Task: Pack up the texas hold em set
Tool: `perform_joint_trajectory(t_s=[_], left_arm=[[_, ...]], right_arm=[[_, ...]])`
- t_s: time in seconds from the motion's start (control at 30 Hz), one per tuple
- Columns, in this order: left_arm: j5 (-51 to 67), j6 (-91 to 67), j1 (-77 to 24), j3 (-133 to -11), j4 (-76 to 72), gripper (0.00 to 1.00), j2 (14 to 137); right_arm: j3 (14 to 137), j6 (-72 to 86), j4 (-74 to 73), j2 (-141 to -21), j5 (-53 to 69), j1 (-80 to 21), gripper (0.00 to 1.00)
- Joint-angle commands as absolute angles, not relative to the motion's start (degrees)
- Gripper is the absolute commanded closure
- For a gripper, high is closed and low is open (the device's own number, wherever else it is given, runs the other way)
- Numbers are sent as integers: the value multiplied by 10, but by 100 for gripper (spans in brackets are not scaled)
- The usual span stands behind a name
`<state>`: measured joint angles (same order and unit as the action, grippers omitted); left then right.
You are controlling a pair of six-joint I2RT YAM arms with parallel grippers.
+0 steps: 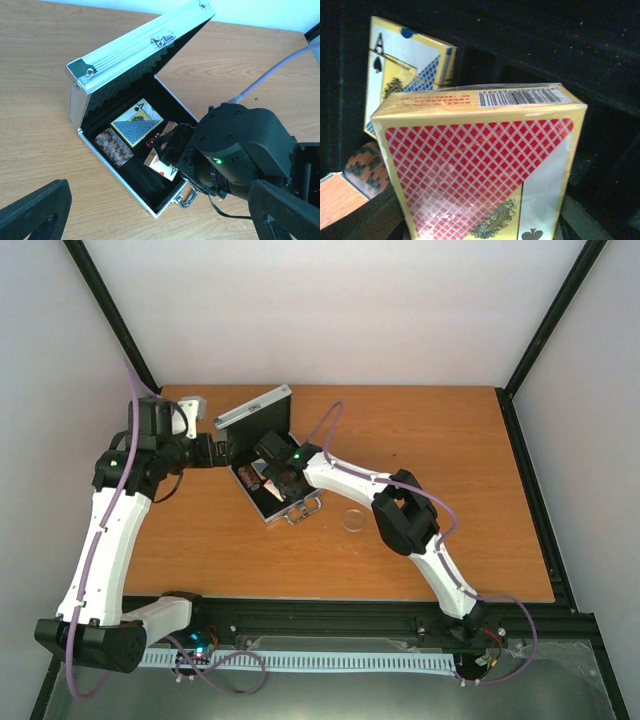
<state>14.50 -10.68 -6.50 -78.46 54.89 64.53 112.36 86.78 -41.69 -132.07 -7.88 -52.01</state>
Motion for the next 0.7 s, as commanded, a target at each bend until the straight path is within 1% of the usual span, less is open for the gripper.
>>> perform_joint_trajectory(t_s=[0.0,0.13,0.17,0.2,0.27,0.37,0.47,0.5,0.6,0.67], left_arm=[[154,-112,-66,-780,549,0,635],[153,-111,-66,-776,550,0,632],[153,-111,-66,-774,550,0,631],[152,-110,-66,-773,551,0,631],[151,-110,-66,-774,552,0,630],[150,-110,-66,-776,551,0,631],[149,-109,-66,-775,551,0,629],[147,-109,-66,-775,551,0,629],[147,-109,-66,-774,551,0,629],[147,-109,-66,-775,551,0,629]], right_arm=[[1126,900,-406,-1336,-85,-528,85],[1124,925,-396,-1341,-64,-528,83],[1126,929,-396,-1343,-58,-527,77],[1129,931,-397,-1344,-54,-528,67],[1143,934,-409,-1349,-51,-528,53],[1147,931,-417,-1343,-62,-528,37],[1147,926,-427,-1335,-73,-528,24],[1148,923,-432,-1334,-74,-527,18],[1147,914,-448,-1329,-75,-528,8],[1146,906,-455,-1325,-76,-528,7]])
